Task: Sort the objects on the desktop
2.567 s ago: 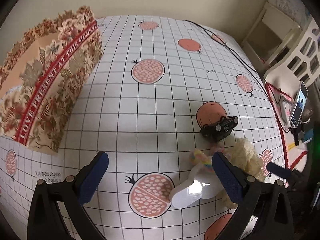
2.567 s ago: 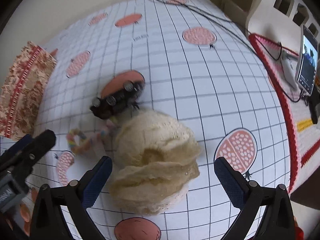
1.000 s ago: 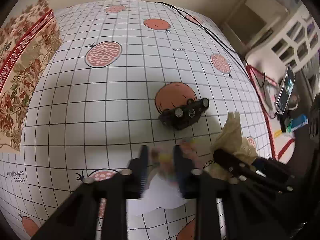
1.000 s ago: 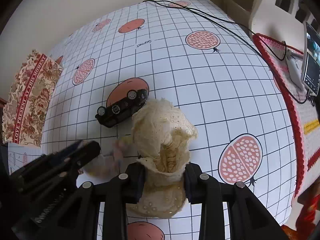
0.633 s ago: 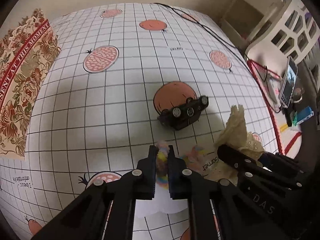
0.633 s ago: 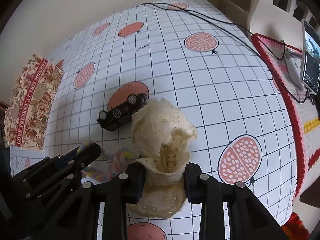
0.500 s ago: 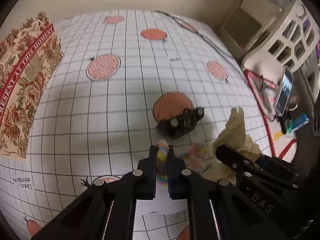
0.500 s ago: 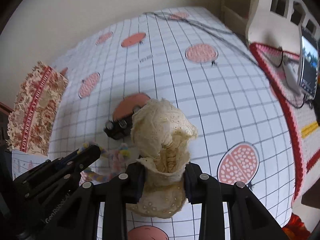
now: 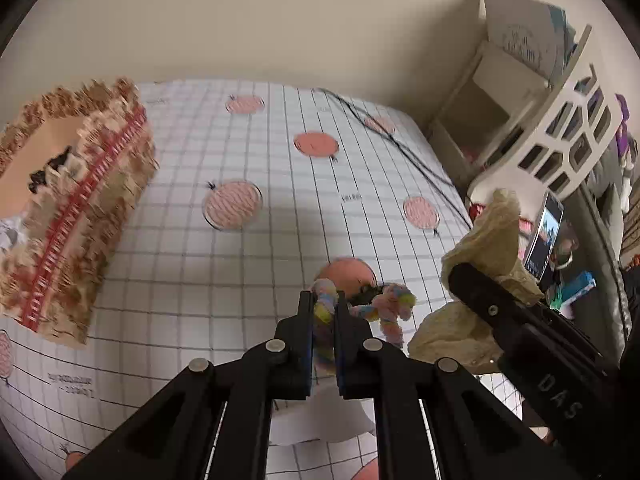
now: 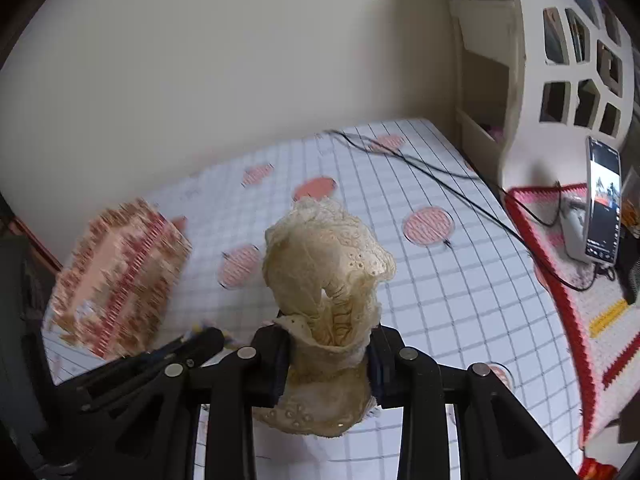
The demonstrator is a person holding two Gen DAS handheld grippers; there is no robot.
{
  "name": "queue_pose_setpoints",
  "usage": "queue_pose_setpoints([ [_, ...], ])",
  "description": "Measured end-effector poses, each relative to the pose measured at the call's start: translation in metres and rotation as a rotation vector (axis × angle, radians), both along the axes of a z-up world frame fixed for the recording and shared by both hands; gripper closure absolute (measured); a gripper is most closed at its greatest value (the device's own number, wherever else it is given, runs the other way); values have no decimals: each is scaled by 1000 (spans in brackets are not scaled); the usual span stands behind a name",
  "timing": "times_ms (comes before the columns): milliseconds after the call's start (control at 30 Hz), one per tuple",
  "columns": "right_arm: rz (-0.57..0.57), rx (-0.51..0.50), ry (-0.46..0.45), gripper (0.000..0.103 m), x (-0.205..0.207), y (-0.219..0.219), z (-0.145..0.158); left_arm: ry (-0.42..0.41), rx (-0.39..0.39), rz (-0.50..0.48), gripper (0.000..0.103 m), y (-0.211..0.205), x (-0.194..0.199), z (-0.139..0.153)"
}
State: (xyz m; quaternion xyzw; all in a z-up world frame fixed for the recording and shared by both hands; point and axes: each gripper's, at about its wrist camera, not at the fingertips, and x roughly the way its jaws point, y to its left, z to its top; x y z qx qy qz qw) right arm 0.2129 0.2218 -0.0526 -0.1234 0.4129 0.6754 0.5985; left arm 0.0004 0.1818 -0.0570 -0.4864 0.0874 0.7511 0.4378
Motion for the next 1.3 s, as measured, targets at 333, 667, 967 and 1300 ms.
queue_pose_setpoints([
  [333,-4,82,46,69,-23,5,25,-13,126,123,94,-43,-40,28],
  [667,80,196,78,69,-78,9,67,2,223,285,94,-100,-80,50],
  [967,206,264,23,69,-149,15,100,-21,309,463,94,-155,-117,56],
  [1300,292,279,-12,69,-205,31,110,-53,349,614,94,-199,-147,48],
])
